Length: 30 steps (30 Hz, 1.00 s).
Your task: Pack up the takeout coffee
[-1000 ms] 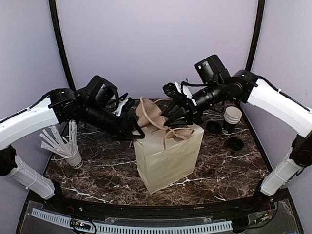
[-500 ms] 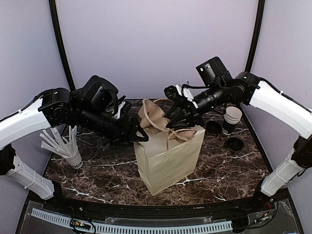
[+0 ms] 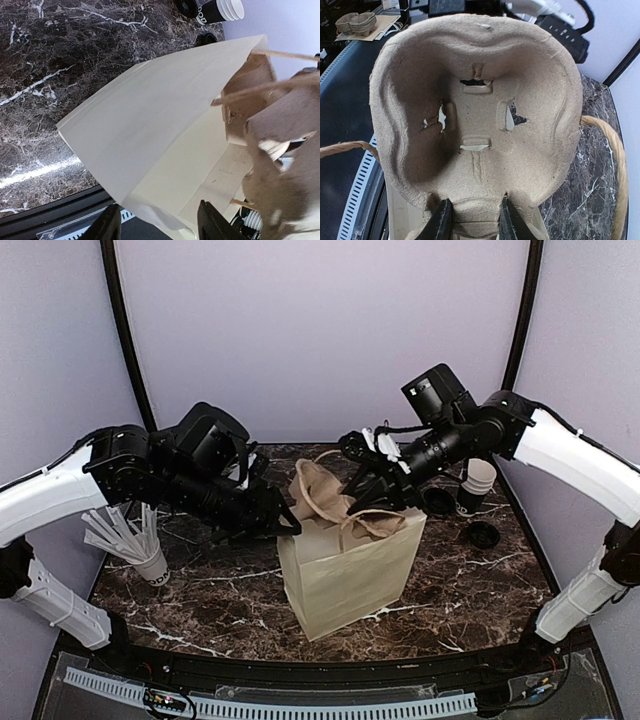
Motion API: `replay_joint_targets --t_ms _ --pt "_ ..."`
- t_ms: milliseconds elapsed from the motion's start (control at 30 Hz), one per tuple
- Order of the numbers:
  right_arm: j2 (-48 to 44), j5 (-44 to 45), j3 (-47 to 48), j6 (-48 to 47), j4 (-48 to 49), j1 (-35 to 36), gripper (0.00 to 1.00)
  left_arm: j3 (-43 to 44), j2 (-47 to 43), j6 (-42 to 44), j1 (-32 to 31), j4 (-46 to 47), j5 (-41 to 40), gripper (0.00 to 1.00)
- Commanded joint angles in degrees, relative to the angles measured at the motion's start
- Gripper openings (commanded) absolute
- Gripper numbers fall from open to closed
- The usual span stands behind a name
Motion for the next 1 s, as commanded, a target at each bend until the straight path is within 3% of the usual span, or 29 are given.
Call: replay_joint_targets --t_ms 0,233,400,667,967 --pt "-0.9 2.7 0.5 -1.7 -4.2 1.3 0.27 6.1 1.3 5.9 1.2 -6.2 -4.2 0.50" --pt "0.4 7.7 2.5 1.6 -7.2 2.7 0.27 7.0 3.3 8.5 3.5 -3.8 2.8 0.36" --pt "-1.0 7.7 1.0 2.5 -5.9 2.7 0.27 8.2 3.6 4.4 1.6 -3.6 3.4 0.38" --pt "-6.3 3.6 -10.0 0.8 3.5 2.7 0.26 7.0 4.2 2.4 -0.2 -0.2 3.8 0.42" --pt "-5.8 6.4 -10.2 -0.4 0.6 2.7 0.26 5.1 4.5 3.2 -0.2 0.6 4.8 0.36"
